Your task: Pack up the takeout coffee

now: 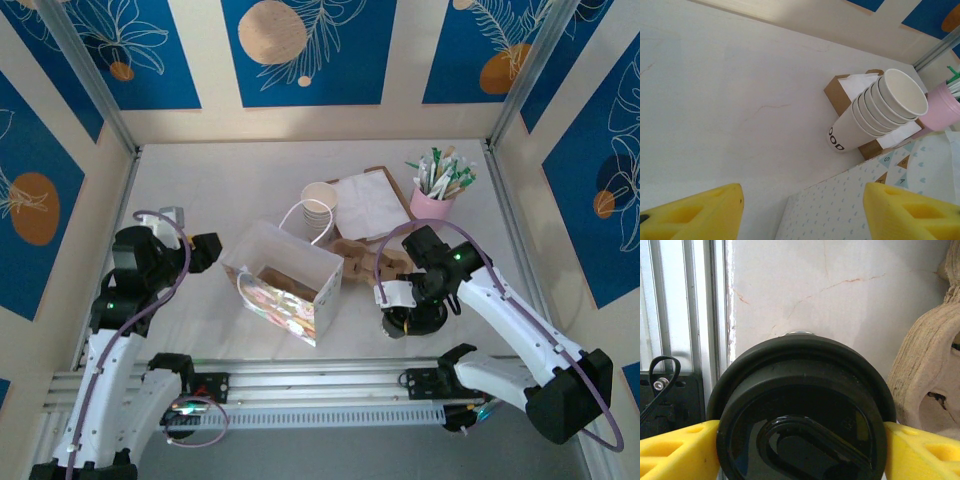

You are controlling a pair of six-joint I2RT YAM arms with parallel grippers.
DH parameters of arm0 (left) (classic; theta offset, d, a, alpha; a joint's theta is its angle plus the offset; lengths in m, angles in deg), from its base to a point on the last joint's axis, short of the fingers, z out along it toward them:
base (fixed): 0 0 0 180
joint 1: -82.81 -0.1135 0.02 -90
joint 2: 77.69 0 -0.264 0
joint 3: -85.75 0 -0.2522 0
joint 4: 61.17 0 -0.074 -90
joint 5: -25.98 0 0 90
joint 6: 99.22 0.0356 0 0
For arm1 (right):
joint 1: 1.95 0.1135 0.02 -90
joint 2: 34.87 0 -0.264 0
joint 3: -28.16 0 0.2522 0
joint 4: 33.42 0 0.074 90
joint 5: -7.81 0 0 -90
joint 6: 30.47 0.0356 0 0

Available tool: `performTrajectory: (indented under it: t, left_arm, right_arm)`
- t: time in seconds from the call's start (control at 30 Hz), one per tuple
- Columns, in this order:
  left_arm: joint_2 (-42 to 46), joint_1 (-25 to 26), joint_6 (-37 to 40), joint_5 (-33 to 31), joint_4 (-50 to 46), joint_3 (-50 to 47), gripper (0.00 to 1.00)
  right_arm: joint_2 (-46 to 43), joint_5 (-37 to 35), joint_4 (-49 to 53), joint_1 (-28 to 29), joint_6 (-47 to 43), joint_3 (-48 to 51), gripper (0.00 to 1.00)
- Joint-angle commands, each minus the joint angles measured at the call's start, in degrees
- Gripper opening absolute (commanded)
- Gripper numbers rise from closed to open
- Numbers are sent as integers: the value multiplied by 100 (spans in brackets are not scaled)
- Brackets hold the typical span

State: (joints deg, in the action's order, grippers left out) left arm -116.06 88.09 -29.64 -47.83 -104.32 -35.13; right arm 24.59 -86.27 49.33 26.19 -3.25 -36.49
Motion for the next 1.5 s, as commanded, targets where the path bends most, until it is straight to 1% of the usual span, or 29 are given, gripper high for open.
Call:
performTrajectory:
  t: [0.0, 0.1, 0.2, 0.3, 0.37, 0.43, 0.47, 0.63, 0.73, 0.8, 0.97, 1.13, 1.23, 1.33, 1.47]
  left_arm:
    - [4, 34, 56, -136, -22, 33, 64]
    - [-38, 35, 55, -249, -100, 93, 64]
    - [-56, 35, 72, -358, -192, 171, 64]
    - [-57, 35, 72, -496, -276, 257, 65]
    - [-71, 35, 65, -559, -328, 326, 65]
    - [-100, 35, 48, -619, -382, 399, 65]
    - [-124, 35, 21, -678, -408, 441, 65]
    - [-269, 34, -139, -1274, -671, 667, 65]
    - [-471, 35, -245, -1693, -876, 829, 65]
    - [-671, 26, -331, -1823, -1022, 964, 65]
    - [-1110, -16, -754, -1858, -1072, 1058, 66]
    - [-1129, -40, -989, -1731, -719, 706, 66]
    - [-1051, -36, -1048, -1580, -568, 444, 66]
    - [-993, -36, -1178, -1636, -524, 239, 66]
    - [-1110, -36, -1274, -1476, -288, -51, 66]
  right_arm:
    - [24, 159, 101, 31, 86, 93, 79]
    - [78, 100, 122, 81, 132, 116, 80]
    - [135, 87, 103, 162, 238, 105, 84]
    - [197, 115, 103, 226, 301, 61, 84]
    - [206, 135, 119, 244, 295, 27, 81]
    - [198, 135, 116, 245, 285, 0, 72]
    - [182, 131, 114, 245, 279, -12, 70]
    - [102, 100, 171, 275, 341, -237, 69]
    - [67, 87, 210, 333, 597, -562, 69]
    - [75, 120, 281, 359, 829, -840, 70]
    - [-88, 229, 499, 578, 1179, -1409, 69]
    - [-543, 219, 567, 974, 1503, -1829, 68]
    - [-807, 64, 559, 1267, 1778, -2086, 68]
    - [-1015, -213, 629, 1513, 1900, -2278, 67]
    - [-1209, -457, 574, 1807, 2073, -2487, 67]
